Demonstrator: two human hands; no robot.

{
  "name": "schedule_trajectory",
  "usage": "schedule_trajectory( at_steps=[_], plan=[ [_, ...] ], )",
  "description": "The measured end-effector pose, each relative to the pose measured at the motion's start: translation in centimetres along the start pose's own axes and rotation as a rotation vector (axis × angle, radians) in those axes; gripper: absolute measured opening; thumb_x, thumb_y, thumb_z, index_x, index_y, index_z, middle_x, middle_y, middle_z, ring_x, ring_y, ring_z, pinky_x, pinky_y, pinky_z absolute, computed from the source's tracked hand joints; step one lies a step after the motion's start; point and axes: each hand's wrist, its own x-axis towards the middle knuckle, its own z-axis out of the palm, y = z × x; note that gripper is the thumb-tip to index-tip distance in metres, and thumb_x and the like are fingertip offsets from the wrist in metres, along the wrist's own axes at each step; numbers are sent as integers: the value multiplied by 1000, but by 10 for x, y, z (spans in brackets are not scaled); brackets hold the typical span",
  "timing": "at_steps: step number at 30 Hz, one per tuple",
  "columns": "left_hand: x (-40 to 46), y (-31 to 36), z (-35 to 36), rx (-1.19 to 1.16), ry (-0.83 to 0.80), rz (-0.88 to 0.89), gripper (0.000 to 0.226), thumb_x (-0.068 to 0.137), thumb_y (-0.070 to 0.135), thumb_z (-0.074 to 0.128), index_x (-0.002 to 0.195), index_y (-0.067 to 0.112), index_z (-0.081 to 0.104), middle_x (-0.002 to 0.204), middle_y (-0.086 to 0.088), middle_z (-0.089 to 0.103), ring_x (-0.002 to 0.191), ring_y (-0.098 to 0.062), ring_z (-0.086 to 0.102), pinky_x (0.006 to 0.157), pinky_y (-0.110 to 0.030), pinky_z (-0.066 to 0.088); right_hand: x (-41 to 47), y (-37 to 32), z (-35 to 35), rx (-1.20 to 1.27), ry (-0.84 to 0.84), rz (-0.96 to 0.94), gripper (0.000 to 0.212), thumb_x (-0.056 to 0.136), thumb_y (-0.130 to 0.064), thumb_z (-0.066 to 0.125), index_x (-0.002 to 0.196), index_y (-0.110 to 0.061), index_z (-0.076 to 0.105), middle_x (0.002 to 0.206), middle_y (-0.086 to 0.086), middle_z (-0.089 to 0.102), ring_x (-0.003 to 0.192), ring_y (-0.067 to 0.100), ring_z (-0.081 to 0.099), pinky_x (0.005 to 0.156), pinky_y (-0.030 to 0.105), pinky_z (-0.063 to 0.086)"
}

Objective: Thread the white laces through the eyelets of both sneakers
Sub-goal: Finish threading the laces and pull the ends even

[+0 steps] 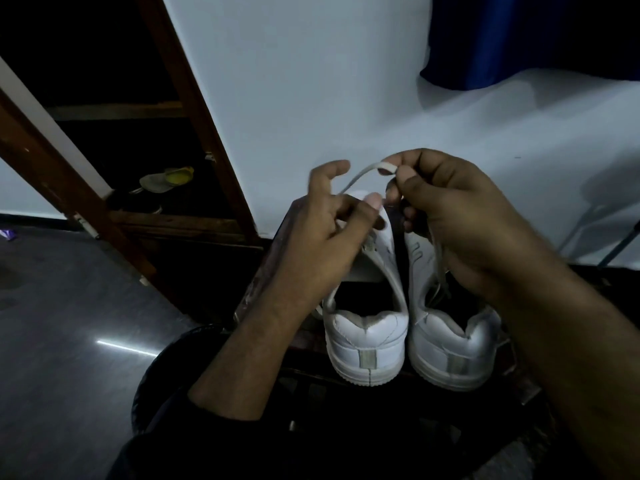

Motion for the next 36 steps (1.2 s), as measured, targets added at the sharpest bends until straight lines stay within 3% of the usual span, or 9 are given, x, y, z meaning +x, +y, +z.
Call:
schedule_trajectory(
  at_steps=[3,7,12,16,20,23,26,30,36],
  plan=[
    [-7,8,13,-67,-218,-37,95,88,36,78,159,23,16,103,-2,79,96,-17,74,89,-33,57,-1,-2,8,257,30,-3,18,105,-15,47,105,-15,65,75,-1,56,62,11,40,62,26,40],
    [-7,10,18,-168,-293,-62,109,88,10,80,163,22,1,105,-10,78,100,-19,75,103,-44,54,-2,-2,13,382,62,-40,10,105,-16,48,109,-15,57,75,-2,56,62,8,44,66,28,44],
    [-9,14,13,-313,-289,-59,85,93,-7,68,159,13,18,82,-11,76,85,-19,73,100,-41,52,-3,-4,12,131,116,-103,7,105,-19,50,102,-19,56,78,0,64,54,11,41,49,26,40],
    [-3,11,3,-317,-99,-58,50,100,6,61,143,20,38,76,0,72,81,-14,67,91,-38,52,-2,-6,3,36,237,-74,14,105,-23,51,97,-16,59,75,6,65,40,1,39,41,15,34],
    [1,5,-8,-272,-28,-48,16,103,8,57,116,17,56,74,-3,67,77,-16,63,83,-41,51,-1,-2,-7,-309,249,-139,20,104,-28,54,98,-12,64,76,5,71,38,1,46,43,9,32],
    [-4,8,-1,-107,-134,41,1,99,9,64,100,9,63,80,-4,71,78,-14,67,77,-34,53,-1,1,1,-205,234,-117,20,105,-26,51,98,-12,63,73,2,68,43,2,42,46,17,35],
    [-9,8,13,66,-226,136,13,95,20,74,93,14,63,86,1,71,84,-14,70,73,-30,54,-3,-3,12,46,235,-85,18,107,-25,47,96,-18,60,71,-2,59,53,8,41,53,24,37],
    [-8,4,16,-30,-249,97,17,90,18,78,95,14,62,87,-4,73,84,-27,72,76,-46,56,-4,-6,17,309,215,-59,19,107,-21,43,93,-20,55,69,-4,52,59,11,39,61,29,37],
    [-6,8,9,-117,-241,56,5,92,-5,69,95,-3,73,84,-15,75,77,-14,69,72,-25,53,-3,-6,14,255,231,-86,15,105,-15,45,94,-18,54,69,-4,53,57,6,42,56,22,37]
  ],
)
